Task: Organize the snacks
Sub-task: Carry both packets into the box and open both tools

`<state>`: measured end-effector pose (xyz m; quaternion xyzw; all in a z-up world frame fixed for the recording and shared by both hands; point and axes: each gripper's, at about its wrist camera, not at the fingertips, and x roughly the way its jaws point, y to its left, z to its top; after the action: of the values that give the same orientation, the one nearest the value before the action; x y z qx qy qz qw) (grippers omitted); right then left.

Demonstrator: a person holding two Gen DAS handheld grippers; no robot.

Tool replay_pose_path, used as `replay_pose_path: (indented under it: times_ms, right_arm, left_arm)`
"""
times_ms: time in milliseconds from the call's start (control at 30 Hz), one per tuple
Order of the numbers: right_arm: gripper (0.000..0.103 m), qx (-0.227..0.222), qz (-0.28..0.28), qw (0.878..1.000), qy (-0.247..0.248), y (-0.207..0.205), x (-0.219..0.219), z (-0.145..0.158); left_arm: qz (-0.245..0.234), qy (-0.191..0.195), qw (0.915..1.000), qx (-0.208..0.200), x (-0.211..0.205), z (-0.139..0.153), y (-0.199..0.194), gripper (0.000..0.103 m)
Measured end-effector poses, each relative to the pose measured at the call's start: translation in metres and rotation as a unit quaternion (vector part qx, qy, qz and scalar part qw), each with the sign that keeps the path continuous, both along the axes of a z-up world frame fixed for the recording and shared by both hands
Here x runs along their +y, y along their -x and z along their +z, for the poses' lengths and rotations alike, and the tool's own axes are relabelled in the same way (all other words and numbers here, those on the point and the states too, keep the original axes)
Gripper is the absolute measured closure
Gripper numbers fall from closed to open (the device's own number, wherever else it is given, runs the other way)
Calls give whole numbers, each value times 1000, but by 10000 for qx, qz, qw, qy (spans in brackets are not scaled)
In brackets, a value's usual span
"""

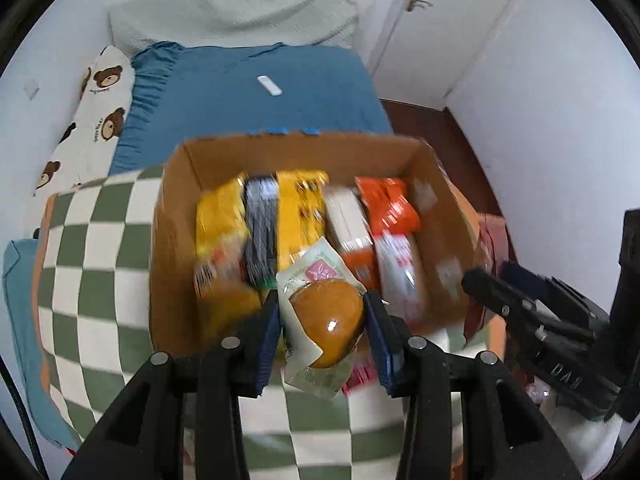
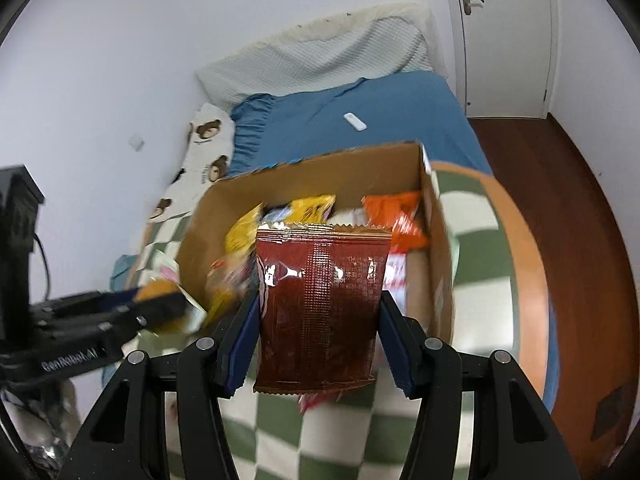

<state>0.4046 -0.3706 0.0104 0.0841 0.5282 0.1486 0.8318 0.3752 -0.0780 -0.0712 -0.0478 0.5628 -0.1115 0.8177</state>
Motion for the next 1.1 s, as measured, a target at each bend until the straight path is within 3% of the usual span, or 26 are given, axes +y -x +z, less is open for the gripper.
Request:
replay_pose_path:
  times_ms: [267, 533, 567, 600, 633, 667, 700, 733, 900, 1100]
  right_arm:
    - [44, 721, 138, 9967, 349, -97, 22, -51]
    - [43, 1217, 325, 9894, 721, -125, 39, -100]
    - [36, 1347, 299, 9879, 707, -127, 39, -106]
    - [20, 1431, 258, 9867, 722, -127, 38, -110]
    - [12, 1489, 225, 9856, 765, -128, 39, -115]
    - [7, 1520, 208, 9843, 869, -129, 39, -118]
    - [7, 1528, 182, 9836, 942, -129, 37, -119]
    - [7, 1547, 161, 9827, 1006, -129, 37, -119]
    - [5, 1576, 102, 9823, 1011, -127, 35, -117]
    - [5, 1477, 69, 9834, 1049, -113, 29, -103]
  left_arm:
    - [93, -216, 9967, 775, 5, -55, -93, 65]
    - [270, -415, 9905, 1284, 27, -98, -127, 64]
    - [310, -451, 9891, 1367, 29, -102, -129, 64]
    - [344, -446, 9884, 1411, 29, -103, -130, 61]
    - [380, -455, 9876, 1453, 30, -106, -130, 50]
    - [384, -493, 9873, 1461, 30, -107, -131, 41]
    - [372, -532, 9873, 1448, 29, -108, -131, 23]
    - [347, -551, 9875, 1436, 27, -109, -130, 14]
    - [284, -520, 9890, 1357, 22, -104, -121, 8]
    - [406, -458, 9916, 1139, 28, -90, -104, 8]
